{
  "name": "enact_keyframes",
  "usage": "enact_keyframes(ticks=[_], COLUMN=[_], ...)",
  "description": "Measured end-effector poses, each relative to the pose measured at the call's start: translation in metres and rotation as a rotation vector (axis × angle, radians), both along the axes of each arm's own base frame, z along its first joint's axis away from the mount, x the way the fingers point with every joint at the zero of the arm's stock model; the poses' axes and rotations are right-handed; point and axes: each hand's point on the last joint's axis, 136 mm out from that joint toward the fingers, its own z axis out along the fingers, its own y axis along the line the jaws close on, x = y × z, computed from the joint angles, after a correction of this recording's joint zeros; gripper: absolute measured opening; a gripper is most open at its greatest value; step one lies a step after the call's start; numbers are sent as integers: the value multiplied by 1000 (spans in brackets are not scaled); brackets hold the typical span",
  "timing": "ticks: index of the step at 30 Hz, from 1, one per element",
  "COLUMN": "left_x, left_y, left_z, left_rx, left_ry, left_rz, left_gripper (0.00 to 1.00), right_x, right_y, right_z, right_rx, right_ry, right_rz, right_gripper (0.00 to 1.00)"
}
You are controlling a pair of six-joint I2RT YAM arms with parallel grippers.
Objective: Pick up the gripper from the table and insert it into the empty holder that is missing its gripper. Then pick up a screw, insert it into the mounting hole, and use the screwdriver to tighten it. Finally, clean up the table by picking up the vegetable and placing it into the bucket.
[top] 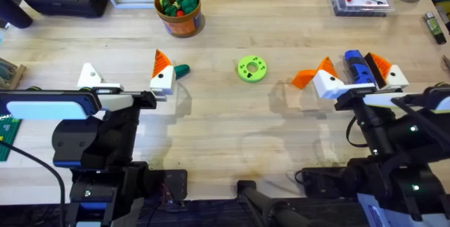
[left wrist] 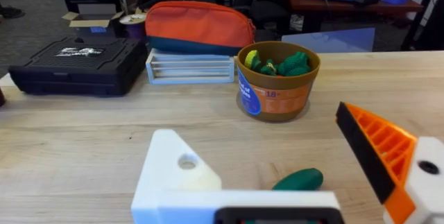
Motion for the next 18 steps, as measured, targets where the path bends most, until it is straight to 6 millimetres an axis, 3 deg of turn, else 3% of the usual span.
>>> enact_keyframes(ticks=[13, 15, 18], left_x=[0, -2, -7], left_y=[0, 0, 0], left_z=[3, 13, 41], left_rx=[2, 2, 2], left_ry=[-7, -21, -30], left_rz=[0, 0, 0], left_gripper=[986, 986, 986], right_x=[0, -2, -6], right_y=[-1, -2, -5], right_z=[0, 2, 24], right_rx=[0, -1, -2], right_ry=[4, 14, 14], right_rz=[-5, -14, -31], right_gripper=[992, 992, 994])
